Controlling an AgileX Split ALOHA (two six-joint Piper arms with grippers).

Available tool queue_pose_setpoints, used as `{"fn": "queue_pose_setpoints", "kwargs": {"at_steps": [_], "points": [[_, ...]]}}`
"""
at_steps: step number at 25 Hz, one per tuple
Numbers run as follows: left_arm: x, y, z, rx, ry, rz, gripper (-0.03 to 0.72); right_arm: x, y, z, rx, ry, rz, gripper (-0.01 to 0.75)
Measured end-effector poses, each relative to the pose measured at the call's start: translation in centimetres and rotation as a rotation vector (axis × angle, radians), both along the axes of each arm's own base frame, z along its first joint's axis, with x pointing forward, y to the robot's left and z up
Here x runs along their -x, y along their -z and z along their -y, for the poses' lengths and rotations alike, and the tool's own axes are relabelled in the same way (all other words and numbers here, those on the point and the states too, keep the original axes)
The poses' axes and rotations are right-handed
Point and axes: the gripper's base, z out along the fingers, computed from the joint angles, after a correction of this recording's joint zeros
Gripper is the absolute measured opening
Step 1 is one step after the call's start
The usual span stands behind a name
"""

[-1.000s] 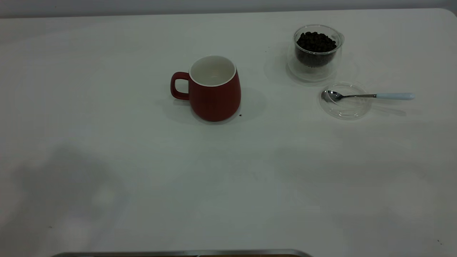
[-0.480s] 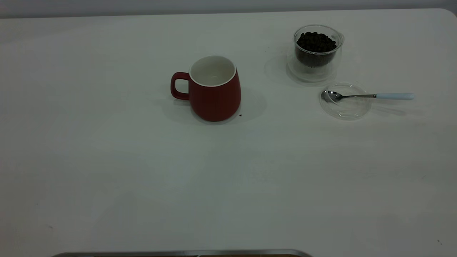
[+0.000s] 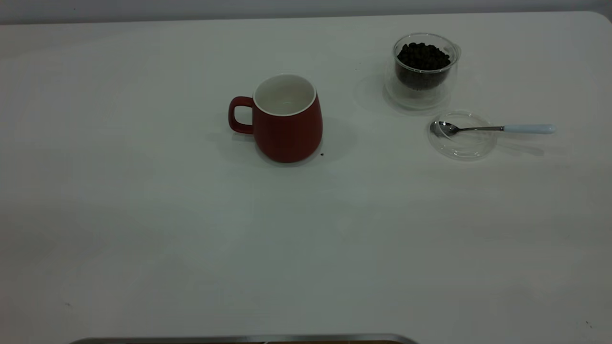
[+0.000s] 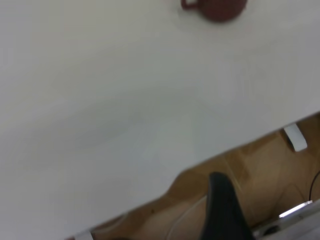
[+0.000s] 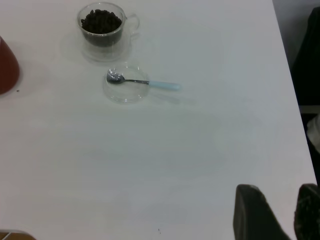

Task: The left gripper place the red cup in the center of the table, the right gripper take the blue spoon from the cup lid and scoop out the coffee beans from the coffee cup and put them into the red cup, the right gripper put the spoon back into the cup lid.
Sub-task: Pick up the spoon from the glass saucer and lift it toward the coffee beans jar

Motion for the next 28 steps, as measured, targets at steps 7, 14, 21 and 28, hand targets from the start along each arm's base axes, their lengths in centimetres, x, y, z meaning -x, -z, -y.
{"fn": "queue_pose_setpoints", "kwargs": {"at_steps": [7,14,21,28], "points": [[0.8,1.7,0.0,-0.011,-0.166,0.042,0.533,0.0,0.0,0.0,0.000,0.000,0.000,0.240],[1.7,2.0,0.0,-0.005,-0.340,0.144,0.533,0.0,0.0,0.0,0.000,0.000,0.000,0.240],[2.1,2.5,0.1,-0.007,-0.399,0.160,0.533,0.0,0.0,0.0,0.000,0.000,0.000,0.240],[2.1,2.6,0.1,-0.005,-0.401,0.157,0.533,0.0,0.0,0.0,0.000,0.000,0.000,0.240]]}}
